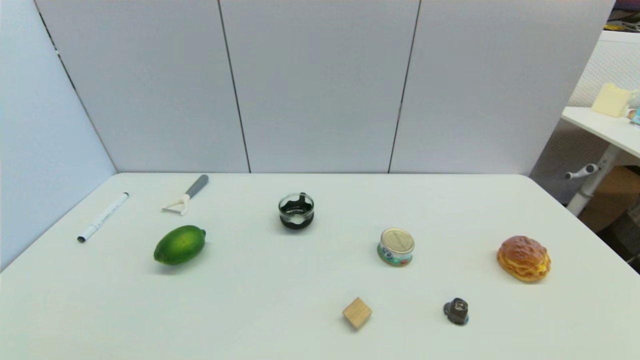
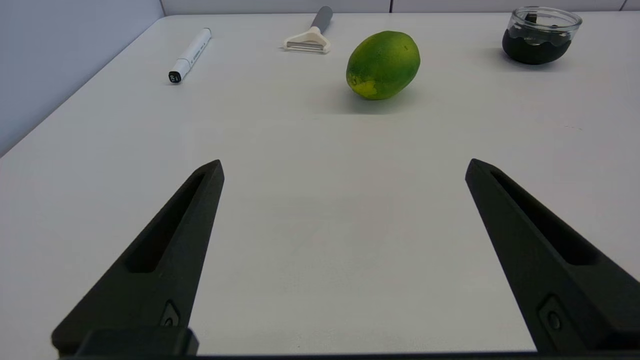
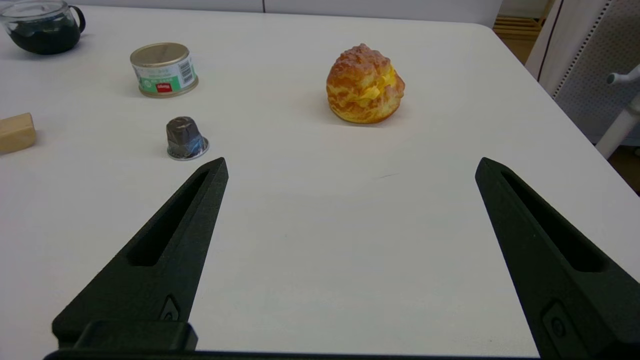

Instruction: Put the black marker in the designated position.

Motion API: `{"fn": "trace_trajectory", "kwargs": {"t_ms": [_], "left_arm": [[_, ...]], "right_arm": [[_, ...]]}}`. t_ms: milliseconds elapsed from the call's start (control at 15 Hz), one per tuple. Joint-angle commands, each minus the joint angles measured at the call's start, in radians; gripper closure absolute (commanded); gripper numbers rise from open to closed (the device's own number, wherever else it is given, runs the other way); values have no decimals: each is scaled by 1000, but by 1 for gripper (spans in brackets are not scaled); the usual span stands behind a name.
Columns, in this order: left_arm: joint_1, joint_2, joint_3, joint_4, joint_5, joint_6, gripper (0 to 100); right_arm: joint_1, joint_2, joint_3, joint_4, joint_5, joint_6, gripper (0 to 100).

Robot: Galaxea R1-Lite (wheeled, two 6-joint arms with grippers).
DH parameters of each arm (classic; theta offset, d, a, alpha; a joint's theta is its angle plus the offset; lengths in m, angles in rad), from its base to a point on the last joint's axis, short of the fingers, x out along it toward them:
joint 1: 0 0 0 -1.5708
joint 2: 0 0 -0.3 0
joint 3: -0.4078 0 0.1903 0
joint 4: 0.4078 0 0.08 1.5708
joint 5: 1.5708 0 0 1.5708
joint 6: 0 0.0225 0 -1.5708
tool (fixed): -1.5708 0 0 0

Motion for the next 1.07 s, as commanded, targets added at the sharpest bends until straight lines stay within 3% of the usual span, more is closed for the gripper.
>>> {"fn": "trace_trajectory", "kwargs": {"t_ms": [67, 1067], "left_arm": [[0, 1, 0, 0, 0, 0, 0], [1, 1, 0, -2, 8, -15, 0]], "right_arm": [[0, 1, 0, 0, 0, 0, 0], [0, 1, 0, -1, 0, 0, 0]]}}
